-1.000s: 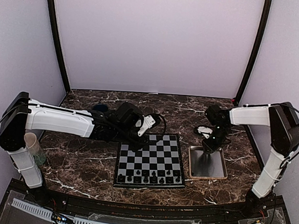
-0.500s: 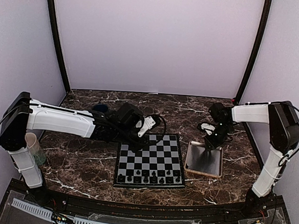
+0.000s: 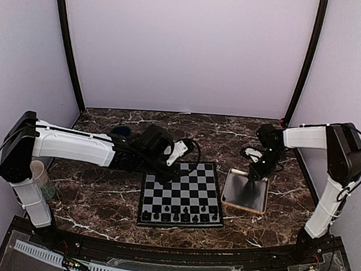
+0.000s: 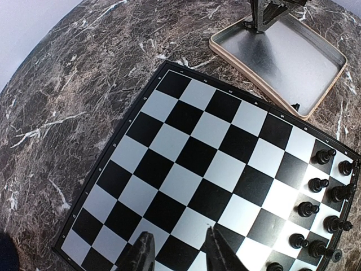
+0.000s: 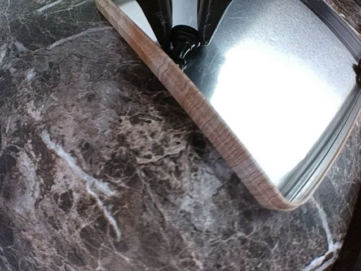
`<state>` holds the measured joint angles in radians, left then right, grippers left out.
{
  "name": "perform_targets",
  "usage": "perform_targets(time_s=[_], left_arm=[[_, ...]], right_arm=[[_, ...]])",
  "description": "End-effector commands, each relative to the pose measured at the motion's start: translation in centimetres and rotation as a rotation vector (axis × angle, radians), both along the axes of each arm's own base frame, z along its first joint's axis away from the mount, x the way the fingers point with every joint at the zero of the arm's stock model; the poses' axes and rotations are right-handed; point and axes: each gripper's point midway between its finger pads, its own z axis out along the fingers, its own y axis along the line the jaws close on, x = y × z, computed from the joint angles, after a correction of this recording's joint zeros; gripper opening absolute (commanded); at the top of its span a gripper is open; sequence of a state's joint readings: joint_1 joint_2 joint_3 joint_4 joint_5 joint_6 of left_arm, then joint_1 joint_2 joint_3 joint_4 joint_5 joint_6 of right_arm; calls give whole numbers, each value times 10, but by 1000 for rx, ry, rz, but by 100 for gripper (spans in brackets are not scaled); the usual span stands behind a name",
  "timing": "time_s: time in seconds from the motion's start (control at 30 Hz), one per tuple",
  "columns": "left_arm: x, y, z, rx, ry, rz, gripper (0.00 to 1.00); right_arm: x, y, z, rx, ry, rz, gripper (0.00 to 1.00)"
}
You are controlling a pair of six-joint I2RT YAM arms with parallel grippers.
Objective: Set up the chess pieces on the board
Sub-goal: Pick up the pawn from the storage box.
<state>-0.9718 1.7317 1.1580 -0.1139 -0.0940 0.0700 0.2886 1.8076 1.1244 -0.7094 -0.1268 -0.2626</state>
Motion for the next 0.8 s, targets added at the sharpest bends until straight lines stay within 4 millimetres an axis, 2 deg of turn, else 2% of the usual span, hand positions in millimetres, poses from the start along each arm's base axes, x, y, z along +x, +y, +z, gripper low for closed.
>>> perform_targets(time_s=[0.0, 0.23, 0.37, 0.53, 0.77], left_arm=[[-1, -4, 9, -15, 1, -3, 34], [-2, -6, 9, -21, 4, -8, 33], [-3, -10, 9, -49, 24, -6, 33], [-3, -22, 19, -177, 123, 18, 34], [5, -42, 30, -539, 431, 90, 36]], right_arm=[[-23, 1, -1, 38, 41, 79, 14], [-53, 14, 16, 128, 48, 227, 15], [-60, 29, 31, 206, 24, 290, 15], [-61, 62, 49, 274, -30, 388, 15], [-62, 123, 70, 345, -46, 517, 16]])
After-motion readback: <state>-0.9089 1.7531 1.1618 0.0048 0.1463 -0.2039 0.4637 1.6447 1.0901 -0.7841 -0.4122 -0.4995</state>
